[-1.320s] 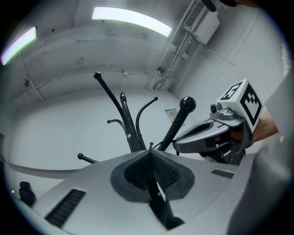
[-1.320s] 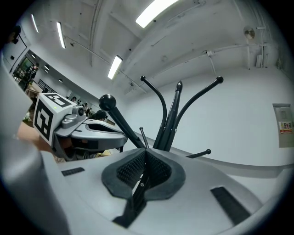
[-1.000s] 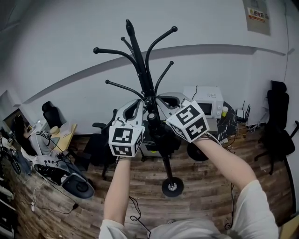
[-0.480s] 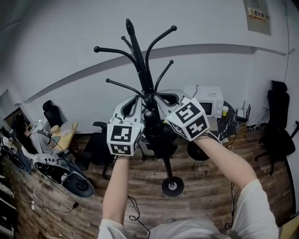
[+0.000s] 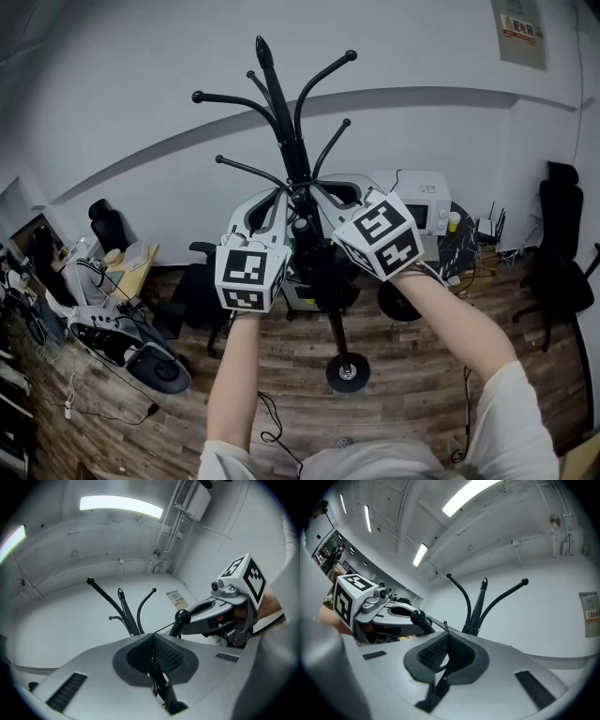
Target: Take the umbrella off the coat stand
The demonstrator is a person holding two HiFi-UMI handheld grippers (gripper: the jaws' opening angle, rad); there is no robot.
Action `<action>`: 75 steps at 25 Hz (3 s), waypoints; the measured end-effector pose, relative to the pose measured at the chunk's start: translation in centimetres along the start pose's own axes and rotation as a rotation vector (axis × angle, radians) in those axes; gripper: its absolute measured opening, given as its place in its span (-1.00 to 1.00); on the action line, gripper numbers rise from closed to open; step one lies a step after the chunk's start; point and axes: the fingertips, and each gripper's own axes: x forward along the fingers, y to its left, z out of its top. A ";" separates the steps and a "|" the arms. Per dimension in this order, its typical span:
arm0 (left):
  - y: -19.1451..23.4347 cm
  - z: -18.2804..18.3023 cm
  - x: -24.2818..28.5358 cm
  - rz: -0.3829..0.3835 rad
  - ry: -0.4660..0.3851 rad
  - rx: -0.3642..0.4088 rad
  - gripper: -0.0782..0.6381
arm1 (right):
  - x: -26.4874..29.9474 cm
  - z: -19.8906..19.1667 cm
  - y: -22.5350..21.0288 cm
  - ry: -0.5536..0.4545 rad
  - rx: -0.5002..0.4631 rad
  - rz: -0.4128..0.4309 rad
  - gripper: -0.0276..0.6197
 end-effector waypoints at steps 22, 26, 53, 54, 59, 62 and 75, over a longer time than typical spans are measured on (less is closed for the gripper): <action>-1.1 1.1 -1.7 0.025 -0.005 0.004 -0.72 | -1.7 0.7 1.4 -0.021 -0.006 0.013 -0.89; -1.2 1.5 -2.1 0.033 -0.016 0.008 -0.72 | -2.1 0.9 1.6 -0.034 -0.007 0.011 -0.89; -3.6 3.2 -5.1 0.020 0.001 0.022 -0.72 | -5.5 1.8 3.5 -0.047 0.014 0.029 -0.89; -3.9 3.1 -5.3 0.019 0.005 0.020 -0.72 | -5.8 1.6 3.6 -0.045 0.015 0.032 -0.89; -5.7 2.7 -6.7 0.022 0.030 0.008 -0.72 | -7.4 0.4 4.6 -0.036 0.022 0.051 -0.89; -6.3 1.9 -6.9 0.015 0.047 0.019 -0.72 | -7.5 -0.3 5.0 -0.024 0.029 0.062 -0.89; -11.0 -3.3 -11.2 0.008 0.118 -0.032 -0.72 | -10.6 -5.6 10.0 0.030 0.113 0.100 -0.89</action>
